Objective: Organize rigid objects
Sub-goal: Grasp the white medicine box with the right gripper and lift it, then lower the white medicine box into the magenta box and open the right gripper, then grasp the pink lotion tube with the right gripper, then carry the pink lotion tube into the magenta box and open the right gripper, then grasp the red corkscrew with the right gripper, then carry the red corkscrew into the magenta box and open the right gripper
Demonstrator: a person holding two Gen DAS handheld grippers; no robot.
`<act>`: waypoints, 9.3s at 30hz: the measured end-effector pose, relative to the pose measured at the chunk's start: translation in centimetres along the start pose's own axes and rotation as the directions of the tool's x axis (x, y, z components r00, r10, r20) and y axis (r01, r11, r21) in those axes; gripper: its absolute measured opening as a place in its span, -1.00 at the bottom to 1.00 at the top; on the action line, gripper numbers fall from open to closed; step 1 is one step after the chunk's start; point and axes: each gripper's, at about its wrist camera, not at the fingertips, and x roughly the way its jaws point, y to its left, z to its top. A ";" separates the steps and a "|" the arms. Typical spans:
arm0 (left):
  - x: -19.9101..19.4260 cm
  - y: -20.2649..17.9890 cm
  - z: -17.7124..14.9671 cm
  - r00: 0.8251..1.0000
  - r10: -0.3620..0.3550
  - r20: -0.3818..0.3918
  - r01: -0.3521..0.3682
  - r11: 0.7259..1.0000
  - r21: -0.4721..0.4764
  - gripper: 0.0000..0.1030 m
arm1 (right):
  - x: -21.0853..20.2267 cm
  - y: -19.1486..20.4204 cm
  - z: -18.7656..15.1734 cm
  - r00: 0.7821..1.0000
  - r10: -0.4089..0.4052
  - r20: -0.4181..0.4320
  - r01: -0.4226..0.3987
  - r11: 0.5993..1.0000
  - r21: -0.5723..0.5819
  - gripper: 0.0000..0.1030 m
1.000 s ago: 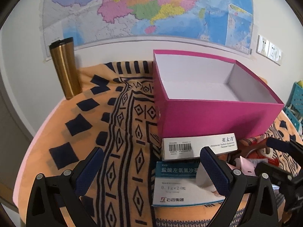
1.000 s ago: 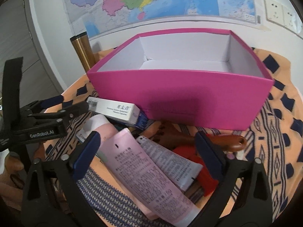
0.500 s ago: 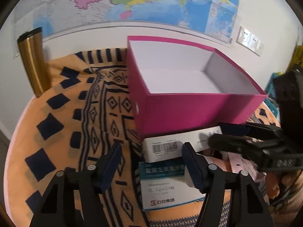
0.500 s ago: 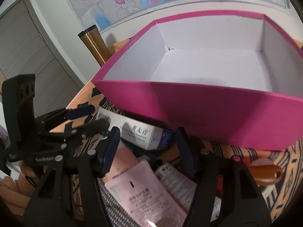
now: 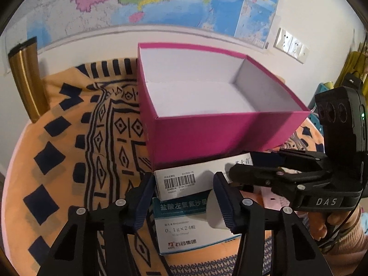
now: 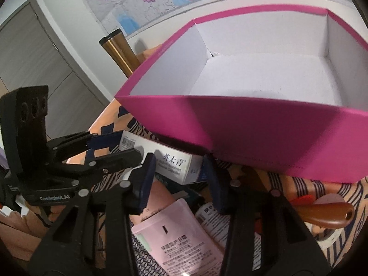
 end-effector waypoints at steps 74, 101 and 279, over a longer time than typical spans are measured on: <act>-2.8 -7.0 -2.2 0.989 -0.099 0.107 0.073 0.971 0.226 0.27 | -8.0 -0.3 -6.0 0.990 -0.136 -0.026 0.127 0.968 -0.215 0.01; -1.9 -7.8 -2.6 0.985 -0.165 0.055 0.150 0.966 0.211 0.27 | -7.9 0.1 -6.2 0.989 -0.150 -0.014 0.141 0.954 -0.263 -0.24; -1.2 -13.4 2.7 0.944 -0.326 -0.047 0.326 0.904 0.277 -0.37 | -19.0 -6.6 -6.0 0.960 -0.082 0.267 0.073 0.996 0.041 -0.41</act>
